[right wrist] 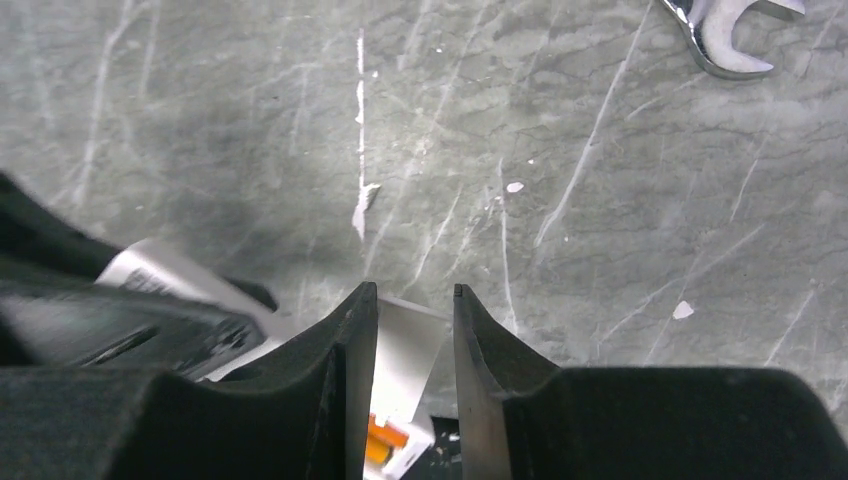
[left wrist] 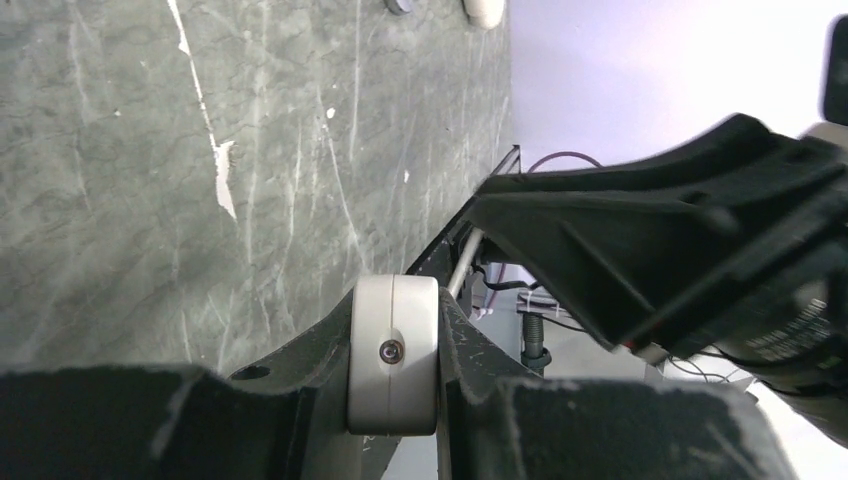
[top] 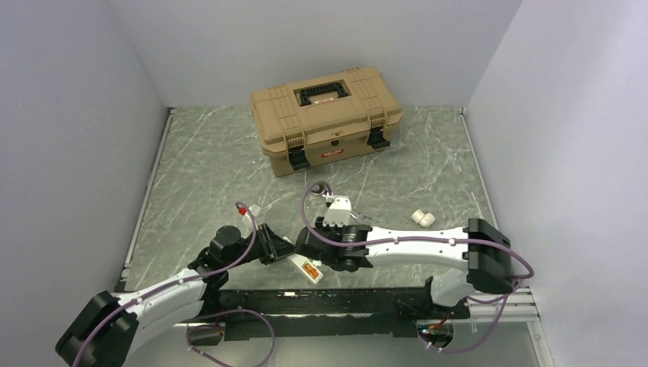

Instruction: Load the batteries into the remote control

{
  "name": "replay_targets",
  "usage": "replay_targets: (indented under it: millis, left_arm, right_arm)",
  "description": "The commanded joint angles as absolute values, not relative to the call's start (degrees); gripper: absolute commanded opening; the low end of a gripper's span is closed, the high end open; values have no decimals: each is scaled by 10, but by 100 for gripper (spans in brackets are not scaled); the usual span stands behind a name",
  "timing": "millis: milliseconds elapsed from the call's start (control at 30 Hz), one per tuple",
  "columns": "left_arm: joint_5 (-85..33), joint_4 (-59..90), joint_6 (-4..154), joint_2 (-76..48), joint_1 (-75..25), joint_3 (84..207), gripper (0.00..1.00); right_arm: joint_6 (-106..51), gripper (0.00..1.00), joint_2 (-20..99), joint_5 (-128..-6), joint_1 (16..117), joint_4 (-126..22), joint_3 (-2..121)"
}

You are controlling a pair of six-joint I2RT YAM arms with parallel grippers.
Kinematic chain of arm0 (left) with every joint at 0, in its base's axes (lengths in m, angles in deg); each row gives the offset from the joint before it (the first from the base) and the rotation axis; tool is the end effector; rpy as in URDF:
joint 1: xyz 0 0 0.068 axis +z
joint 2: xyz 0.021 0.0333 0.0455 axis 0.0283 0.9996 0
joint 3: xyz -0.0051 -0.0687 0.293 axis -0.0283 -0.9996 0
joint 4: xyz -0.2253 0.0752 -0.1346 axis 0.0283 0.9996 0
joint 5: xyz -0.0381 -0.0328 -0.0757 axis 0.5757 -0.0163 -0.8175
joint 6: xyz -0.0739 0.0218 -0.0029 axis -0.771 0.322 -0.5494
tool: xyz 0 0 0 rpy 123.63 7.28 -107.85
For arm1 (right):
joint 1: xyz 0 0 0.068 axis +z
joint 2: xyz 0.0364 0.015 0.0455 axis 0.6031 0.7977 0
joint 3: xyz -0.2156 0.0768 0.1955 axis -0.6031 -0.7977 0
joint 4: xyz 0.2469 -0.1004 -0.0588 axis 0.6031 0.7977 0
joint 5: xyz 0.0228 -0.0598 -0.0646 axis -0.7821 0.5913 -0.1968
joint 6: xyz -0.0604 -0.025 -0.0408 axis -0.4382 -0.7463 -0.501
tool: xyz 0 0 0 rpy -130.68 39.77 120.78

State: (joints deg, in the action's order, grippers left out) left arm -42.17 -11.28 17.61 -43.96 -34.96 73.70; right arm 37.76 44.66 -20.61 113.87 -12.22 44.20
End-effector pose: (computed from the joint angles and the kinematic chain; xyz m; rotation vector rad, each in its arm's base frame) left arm 0.1182 -0.1219 0.1467 -0.2630 2.1707 -1.5838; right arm 0.1104 0.2907 0.2300 0.0770 2.3847 0.2463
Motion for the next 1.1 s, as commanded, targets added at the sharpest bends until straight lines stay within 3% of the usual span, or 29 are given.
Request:
replay_targets:
  millis: [0,233,400,533,667,900,1067]
  left_arm:
    - [-415,-184,185,-397,-351,740,2]
    - [-424,-297,174,-276,-351,771,1]
    - [-457,-447,135,-195,-351,746,0]
    - [-458,-476,125,-201,-351,713,0]
    - [-450,-388,141,-279,-352,711,0]
    - [-404,-75,224,-483,-352,772,0]
    - [-399,-52,219,-524,-351,768,1]
  right_arm:
    - [348,23,396,-215,1155,-141,436]
    - [376,23,389,-258,1215,-144,392]
    - [427,23,394,-203,1224,-76,405]
    - [416,23,367,-172,1200,-62,404]
    - [394,22,344,-173,1164,-84,375]
    - [366,22,368,-163,1134,-89,383]
    - [342,22,389,-177,1129,-126,391]
